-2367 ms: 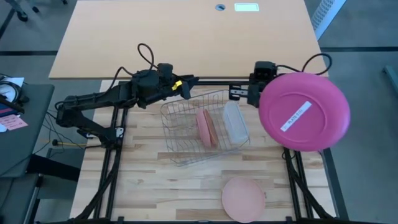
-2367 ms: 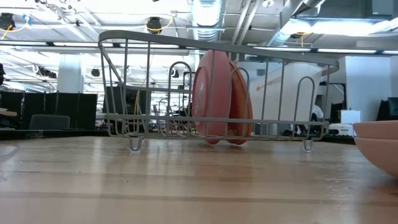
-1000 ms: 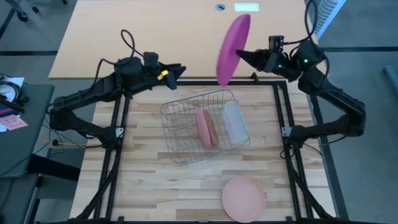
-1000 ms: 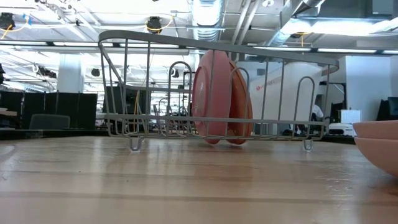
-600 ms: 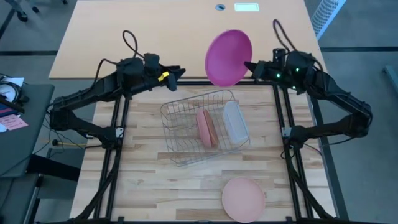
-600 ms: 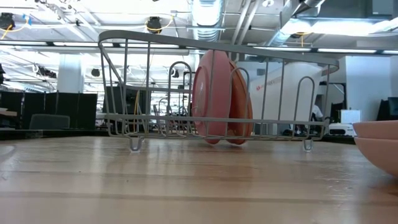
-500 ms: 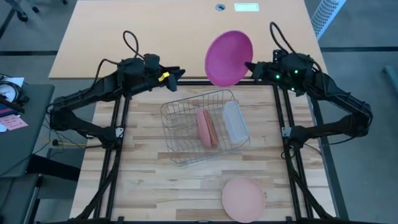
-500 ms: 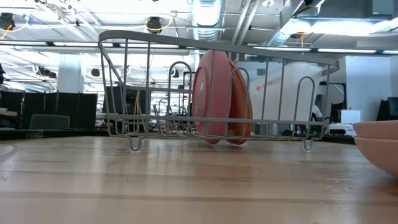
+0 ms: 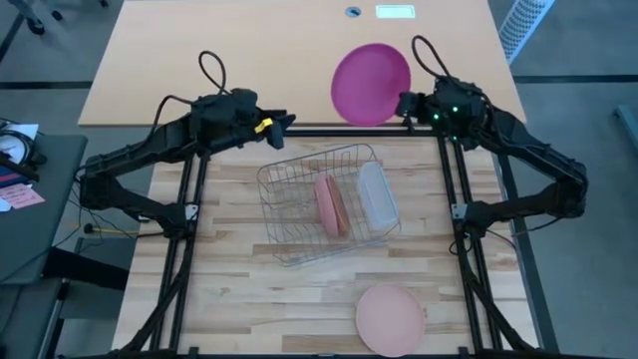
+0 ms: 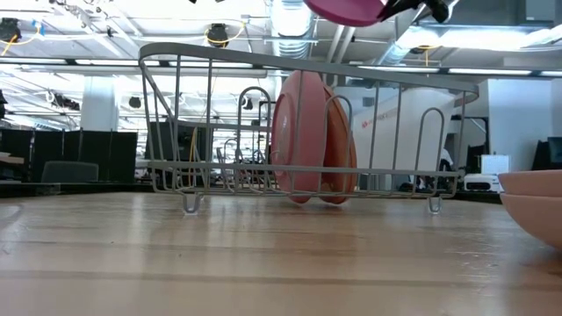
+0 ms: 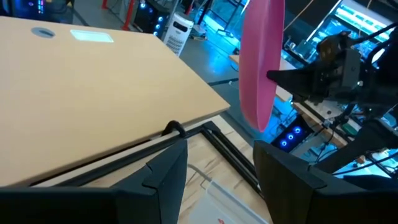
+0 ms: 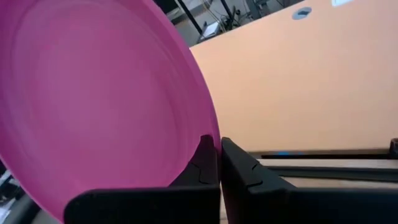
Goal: Sort dishes
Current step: Put the pink plate in the dish rack
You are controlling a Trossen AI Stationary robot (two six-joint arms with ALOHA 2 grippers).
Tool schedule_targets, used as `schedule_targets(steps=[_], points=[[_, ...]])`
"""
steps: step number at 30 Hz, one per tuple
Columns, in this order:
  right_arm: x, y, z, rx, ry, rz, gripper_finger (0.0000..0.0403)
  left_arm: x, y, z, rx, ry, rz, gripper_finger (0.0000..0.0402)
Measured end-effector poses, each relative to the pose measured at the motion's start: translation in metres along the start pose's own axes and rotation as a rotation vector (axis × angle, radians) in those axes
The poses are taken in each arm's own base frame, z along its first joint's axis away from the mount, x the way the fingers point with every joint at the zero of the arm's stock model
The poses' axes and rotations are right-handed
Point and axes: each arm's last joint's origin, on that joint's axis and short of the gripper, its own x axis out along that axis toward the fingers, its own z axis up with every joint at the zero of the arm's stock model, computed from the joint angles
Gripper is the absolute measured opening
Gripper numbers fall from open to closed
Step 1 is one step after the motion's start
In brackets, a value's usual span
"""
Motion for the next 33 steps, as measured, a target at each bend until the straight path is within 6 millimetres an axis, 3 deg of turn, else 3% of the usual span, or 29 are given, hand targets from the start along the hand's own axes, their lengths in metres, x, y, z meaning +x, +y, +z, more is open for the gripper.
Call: schedule_targets(steps=[6,17,24,33], points=[[-0.004,0.000,-0.004,-0.019,0.071,0.030,0.0000,0.000,0.002,-0.003,0.011,0.025,0.015,0.0177],[0.000,-0.018,-0.014,-0.042,0.506,0.133,0.0000,0.000,0.002,-0.003,0.017,0.038,0.007,0.0177],[0.012,-0.039,-0.024,-0.065,0.782,0.063,0.0000,0.000,0.002,-0.003,0.021,0.038,0.006,0.0177],[0.038,-0.036,-0.041,-0.030,1.074,0.212,0.0000,0.000,0.002,-0.003,0.022,0.040,0.006,0.0177]])
